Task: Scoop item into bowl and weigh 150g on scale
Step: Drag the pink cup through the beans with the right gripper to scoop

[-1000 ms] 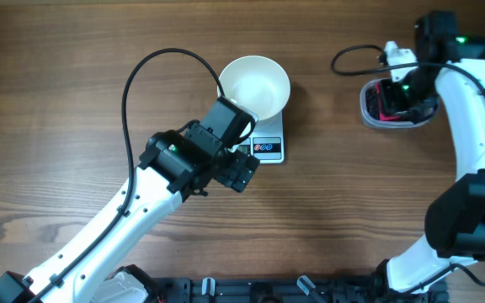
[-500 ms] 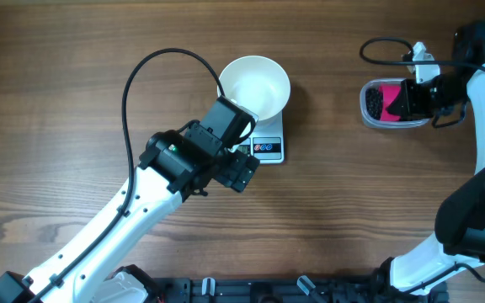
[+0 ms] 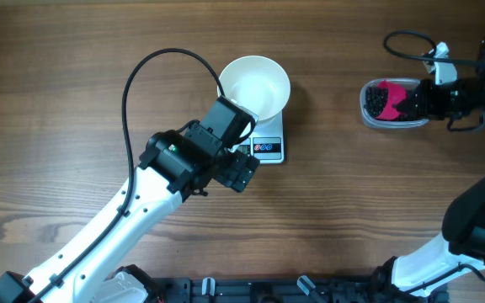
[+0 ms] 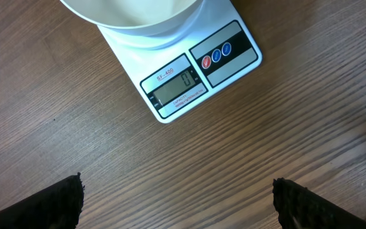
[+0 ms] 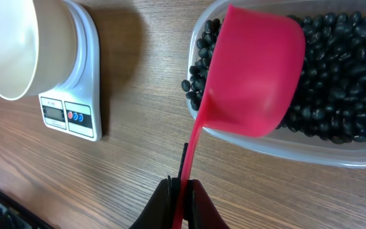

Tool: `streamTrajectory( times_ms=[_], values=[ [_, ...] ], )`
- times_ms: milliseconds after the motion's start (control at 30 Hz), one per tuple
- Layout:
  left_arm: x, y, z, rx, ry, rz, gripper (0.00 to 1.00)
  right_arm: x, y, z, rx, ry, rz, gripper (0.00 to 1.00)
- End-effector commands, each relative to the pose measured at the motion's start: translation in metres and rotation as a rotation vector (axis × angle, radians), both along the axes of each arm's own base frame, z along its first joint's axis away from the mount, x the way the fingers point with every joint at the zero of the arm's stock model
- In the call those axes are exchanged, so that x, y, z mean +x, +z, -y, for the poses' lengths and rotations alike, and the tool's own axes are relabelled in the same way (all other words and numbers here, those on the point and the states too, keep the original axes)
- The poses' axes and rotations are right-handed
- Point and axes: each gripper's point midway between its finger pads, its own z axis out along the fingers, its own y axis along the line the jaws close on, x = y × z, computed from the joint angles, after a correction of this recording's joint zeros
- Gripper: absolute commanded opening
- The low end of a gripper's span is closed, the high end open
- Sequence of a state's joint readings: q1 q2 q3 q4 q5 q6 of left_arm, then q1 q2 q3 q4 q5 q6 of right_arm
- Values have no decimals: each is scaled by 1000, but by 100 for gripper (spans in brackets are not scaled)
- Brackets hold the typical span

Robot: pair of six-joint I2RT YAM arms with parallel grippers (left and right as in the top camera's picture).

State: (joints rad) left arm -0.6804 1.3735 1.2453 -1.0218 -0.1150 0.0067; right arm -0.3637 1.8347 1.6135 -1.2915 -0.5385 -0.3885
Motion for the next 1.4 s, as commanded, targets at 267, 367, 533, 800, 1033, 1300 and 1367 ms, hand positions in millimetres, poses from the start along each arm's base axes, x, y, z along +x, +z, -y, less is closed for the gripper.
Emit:
streamTrajectory(
  times_ms=[267,367,533,800,1033,1300,1367],
  values=[
    [0,-4,-3,17,-7,-3,100,-7,-37,5,18,-61,-74,4],
    [0,-4,-3,17,-7,-3,100,-11,-33,4,73,-78,-79,4],
    [0,-4,-3,17,-7,-3,100,-18,-27,-1,138,-93,-104,4],
    [0,-4,-3,17,-7,-3,100,-15,-14,-2,250,-118,-61,4],
    [0,-4,-3,17,-7,-3,100,-20,-11,19,277,-152,-16,4],
    [0,-4,-3,17,-7,-3,100,-20,-5,36,313,-193,31,4],
    [0,-4,-3,17,-7,-3,100,-21,-5,39,318,-204,35,4]
  ],
)
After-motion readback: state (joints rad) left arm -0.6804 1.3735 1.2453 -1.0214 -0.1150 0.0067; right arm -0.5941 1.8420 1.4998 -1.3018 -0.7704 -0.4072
